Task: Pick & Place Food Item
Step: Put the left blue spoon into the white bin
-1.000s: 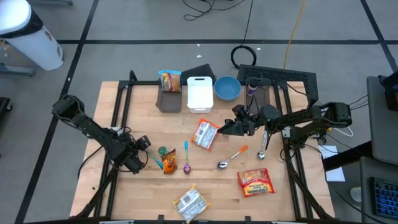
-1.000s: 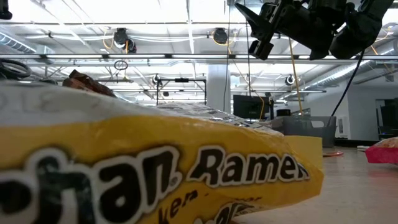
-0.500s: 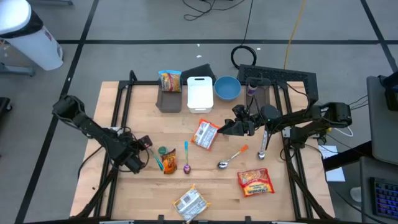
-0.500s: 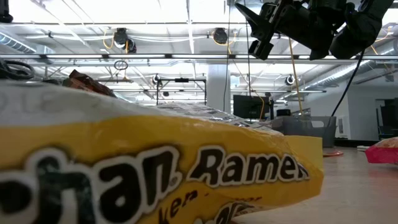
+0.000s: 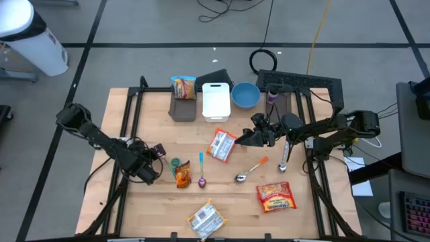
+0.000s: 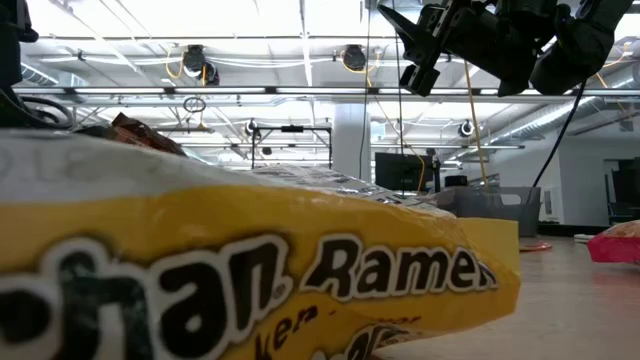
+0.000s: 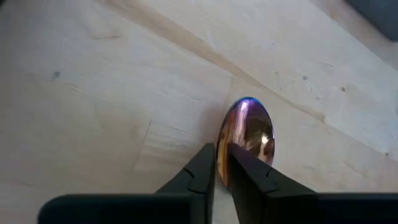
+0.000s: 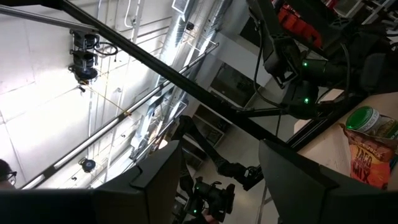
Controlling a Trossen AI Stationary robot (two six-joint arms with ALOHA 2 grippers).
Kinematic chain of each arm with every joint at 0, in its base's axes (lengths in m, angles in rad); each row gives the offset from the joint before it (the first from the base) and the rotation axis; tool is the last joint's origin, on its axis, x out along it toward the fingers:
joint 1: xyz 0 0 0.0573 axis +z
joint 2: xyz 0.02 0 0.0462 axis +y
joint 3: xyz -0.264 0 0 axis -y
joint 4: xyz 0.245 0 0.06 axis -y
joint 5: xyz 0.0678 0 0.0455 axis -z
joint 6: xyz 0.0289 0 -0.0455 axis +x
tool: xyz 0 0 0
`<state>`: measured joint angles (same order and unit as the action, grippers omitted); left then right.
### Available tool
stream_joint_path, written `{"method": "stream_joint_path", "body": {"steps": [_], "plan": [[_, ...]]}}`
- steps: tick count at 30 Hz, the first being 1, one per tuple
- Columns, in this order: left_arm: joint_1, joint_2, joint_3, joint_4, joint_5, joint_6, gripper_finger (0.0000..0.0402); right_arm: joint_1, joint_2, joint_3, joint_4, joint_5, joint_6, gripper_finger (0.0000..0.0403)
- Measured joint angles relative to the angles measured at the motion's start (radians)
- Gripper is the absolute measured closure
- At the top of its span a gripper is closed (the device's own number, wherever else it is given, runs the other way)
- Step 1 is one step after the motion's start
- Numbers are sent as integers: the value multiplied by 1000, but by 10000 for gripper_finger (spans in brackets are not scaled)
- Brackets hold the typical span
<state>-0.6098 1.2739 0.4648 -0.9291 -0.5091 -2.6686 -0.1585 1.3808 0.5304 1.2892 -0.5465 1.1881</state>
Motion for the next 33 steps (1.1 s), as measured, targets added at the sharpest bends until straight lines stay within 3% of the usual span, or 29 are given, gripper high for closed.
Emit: {"method": "stream_joint_path", "body": {"steps": [11,17,33], "plan": [[0,-1,1,-24,-2,7,328,0,0,0,-13,1,-3,190],[13,-1,1,-28,-54,35,327,0,0,0,-15,3,-3,190],[129,3,2,18,-34,228,327,0,0,0,-15,3,-3,190]]}}
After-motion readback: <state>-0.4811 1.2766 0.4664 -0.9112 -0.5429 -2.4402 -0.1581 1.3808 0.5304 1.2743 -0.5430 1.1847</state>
